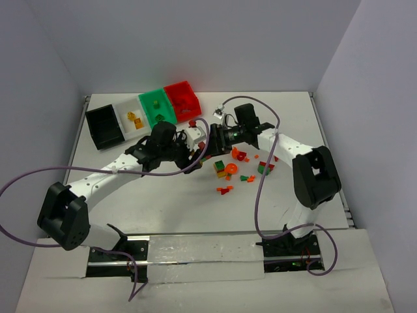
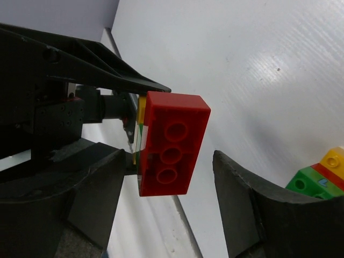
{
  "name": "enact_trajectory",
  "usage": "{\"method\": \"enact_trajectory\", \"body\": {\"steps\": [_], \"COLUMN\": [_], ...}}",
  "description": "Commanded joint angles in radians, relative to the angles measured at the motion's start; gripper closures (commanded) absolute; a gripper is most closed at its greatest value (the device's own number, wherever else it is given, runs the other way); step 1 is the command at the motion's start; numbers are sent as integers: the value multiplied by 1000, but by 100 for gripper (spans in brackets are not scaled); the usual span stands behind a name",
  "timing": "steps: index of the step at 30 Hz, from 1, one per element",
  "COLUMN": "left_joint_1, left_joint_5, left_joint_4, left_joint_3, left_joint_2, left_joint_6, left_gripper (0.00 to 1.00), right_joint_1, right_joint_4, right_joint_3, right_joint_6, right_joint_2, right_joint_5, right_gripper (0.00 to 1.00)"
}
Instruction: Sort the legos into containers by color
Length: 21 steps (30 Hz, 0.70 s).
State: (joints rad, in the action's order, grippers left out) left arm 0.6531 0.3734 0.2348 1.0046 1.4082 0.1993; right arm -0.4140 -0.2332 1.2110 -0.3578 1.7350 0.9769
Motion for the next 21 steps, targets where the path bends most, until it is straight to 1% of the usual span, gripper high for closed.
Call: {"method": "enact_trajectory", "body": {"steps": [1, 2, 4, 8, 10, 14, 15, 21], "left_joint_1": [9, 10, 10, 11, 11, 9, 8, -12], "left_joint_5": [-5, -9, -19, -33, -48, -82, -99, -122], "left_joint_4": [-43, -44, -46, -51, -52, -52, -51, -40], "left_joint_3": [15, 15, 14, 4, -10, -50, -69, -144], "left_joint_2": [-25, -25, -23, -22, -23, -34, -40, -78], "left_joint_6": [-1, -1, 0, 7, 15, 47, 59, 85], "left_gripper": [64, 64, 65, 67, 70, 76, 77, 78], "right_joint_1": [-13, -14, -13, -12, -12, 4, 12, 61], "right_joint_4": [50, 53, 59, 82, 85, 91, 91, 92], "right_joint_3": [33, 34, 35, 33, 34, 27, 24, 19], "right_joint_6": [-26, -29, -38, -58, -60, -70, -72, -76], "right_joint_2": [19, 25, 31, 36, 37, 33, 30, 10], "right_joint_5": [55, 63, 74, 111, 121, 131, 129, 123], "right_gripper": [37, 43, 50, 70, 83, 97, 100, 100]}}
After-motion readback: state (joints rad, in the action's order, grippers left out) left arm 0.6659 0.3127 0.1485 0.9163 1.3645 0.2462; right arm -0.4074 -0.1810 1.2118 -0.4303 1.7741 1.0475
